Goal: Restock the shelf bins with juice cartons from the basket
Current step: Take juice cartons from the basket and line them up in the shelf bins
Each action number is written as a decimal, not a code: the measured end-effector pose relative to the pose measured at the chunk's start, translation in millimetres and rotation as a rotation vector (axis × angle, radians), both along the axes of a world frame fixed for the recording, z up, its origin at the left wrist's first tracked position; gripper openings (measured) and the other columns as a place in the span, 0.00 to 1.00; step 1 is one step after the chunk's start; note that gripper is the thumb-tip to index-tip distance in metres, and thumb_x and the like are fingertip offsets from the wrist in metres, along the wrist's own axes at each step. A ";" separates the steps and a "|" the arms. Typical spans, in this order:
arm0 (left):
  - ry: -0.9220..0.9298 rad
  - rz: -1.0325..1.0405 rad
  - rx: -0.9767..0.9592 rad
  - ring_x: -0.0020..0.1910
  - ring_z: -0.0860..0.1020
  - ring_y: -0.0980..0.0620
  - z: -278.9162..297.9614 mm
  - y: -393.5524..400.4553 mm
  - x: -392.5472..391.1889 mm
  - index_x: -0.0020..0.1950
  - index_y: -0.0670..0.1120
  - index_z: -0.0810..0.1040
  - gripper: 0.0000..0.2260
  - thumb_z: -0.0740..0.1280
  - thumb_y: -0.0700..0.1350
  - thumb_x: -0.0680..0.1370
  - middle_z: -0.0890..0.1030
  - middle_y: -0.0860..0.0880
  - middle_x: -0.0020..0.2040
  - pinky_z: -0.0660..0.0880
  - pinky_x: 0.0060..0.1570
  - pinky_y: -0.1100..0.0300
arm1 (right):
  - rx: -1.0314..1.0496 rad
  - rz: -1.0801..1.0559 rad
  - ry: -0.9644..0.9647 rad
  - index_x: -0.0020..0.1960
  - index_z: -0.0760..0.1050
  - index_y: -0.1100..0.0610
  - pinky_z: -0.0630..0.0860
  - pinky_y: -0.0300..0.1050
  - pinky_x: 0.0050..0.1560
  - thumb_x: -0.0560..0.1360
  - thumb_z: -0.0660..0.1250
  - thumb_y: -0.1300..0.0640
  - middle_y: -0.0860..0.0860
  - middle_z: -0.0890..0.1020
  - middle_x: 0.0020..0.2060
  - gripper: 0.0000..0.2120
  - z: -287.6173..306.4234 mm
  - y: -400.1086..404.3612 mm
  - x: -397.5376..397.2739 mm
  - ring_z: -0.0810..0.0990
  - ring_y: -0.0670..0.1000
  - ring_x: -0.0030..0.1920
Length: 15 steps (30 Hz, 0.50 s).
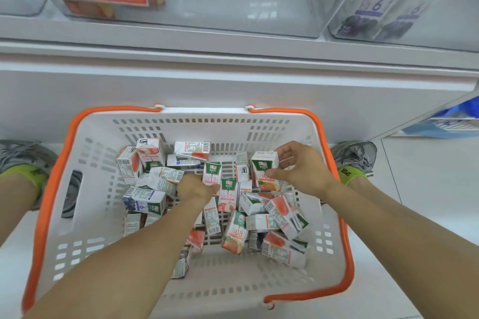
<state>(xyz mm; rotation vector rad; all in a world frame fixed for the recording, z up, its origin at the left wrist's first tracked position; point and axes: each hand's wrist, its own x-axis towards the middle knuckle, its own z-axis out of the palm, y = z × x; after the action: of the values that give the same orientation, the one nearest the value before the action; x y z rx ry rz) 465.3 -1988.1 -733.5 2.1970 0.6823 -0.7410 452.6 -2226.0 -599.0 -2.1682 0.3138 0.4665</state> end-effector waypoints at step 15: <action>-0.193 0.225 -0.438 0.46 0.80 0.49 112.7 41.1 -2.4 0.58 0.41 0.76 0.20 0.79 0.40 0.70 0.83 0.46 0.52 0.78 0.51 0.54 | 0.008 0.289 -0.332 0.47 0.78 0.53 0.73 0.31 0.37 0.61 0.84 0.55 0.46 0.83 0.38 0.19 102.9 23.0 1.7 0.80 0.43 0.37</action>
<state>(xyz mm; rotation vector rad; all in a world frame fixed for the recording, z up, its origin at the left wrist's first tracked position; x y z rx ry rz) 462.9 -1947.0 -620.8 1.7317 0.5918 -0.4981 454.4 -2203.0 -496.1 -2.2472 -0.1858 0.2569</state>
